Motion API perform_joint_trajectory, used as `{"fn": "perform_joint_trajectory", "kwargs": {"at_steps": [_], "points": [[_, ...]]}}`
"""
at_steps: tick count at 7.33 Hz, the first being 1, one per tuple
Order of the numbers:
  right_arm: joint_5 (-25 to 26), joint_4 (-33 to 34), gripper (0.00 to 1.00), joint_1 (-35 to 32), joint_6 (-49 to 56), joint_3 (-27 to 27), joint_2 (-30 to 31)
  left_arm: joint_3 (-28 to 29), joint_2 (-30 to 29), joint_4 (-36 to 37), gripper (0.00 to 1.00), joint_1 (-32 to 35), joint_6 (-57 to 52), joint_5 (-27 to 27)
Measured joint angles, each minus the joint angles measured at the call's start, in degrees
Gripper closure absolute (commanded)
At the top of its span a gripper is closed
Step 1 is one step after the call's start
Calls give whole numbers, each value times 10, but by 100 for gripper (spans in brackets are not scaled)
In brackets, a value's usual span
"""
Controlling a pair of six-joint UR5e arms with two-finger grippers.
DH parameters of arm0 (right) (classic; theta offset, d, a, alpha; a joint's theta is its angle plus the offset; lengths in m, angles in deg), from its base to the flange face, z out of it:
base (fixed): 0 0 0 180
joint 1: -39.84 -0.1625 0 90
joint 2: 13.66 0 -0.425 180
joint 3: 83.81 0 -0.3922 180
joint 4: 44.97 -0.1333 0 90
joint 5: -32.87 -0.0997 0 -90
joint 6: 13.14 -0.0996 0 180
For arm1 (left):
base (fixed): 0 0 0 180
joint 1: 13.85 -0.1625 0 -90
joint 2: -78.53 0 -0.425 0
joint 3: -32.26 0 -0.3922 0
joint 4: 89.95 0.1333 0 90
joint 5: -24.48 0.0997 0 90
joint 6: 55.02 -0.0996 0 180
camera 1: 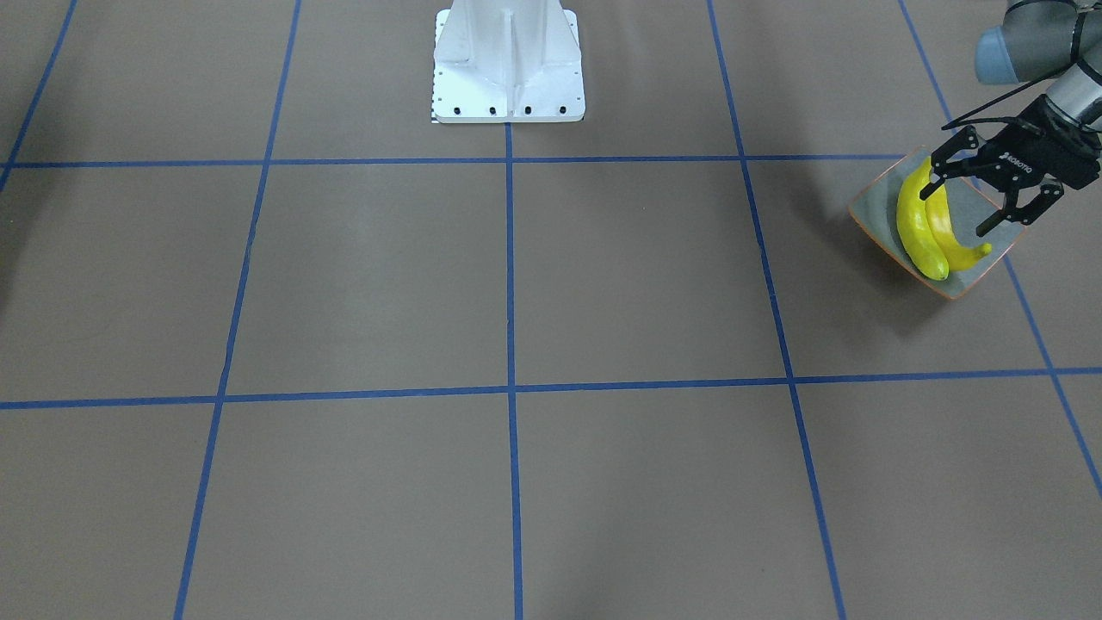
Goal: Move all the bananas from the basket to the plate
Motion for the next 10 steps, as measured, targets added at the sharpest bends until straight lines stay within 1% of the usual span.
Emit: {"fn": "perform_joint_trajectory", "kwargs": {"at_steps": [3, 4, 5, 7, 8, 9, 10], "points": [[-3, 4, 100, -39, -2, 33, -4, 4, 0, 0, 0, 0, 1, -1], [-7, 5, 100, -42, -9, 42, -13, 5, -2, 0, 0, 0, 7, -1], [-23, 5, 100, -42, -31, 46, -30, 5, -5, 0, 0, 0, 18, -1], [-91, 1, 100, -32, -130, 57, -67, 3, -19, -1, 0, -1, 48, -2], [-116, 0, 100, -6, -204, 79, -85, 3, -29, -3, 0, -2, 69, -2], [-126, -1, 100, 41, -304, 111, -108, 3, -41, -4, 0, -2, 88, -3], [-124, -1, 100, 97, -417, 139, -143, 3, -51, -4, 0, -2, 104, -3]]}}
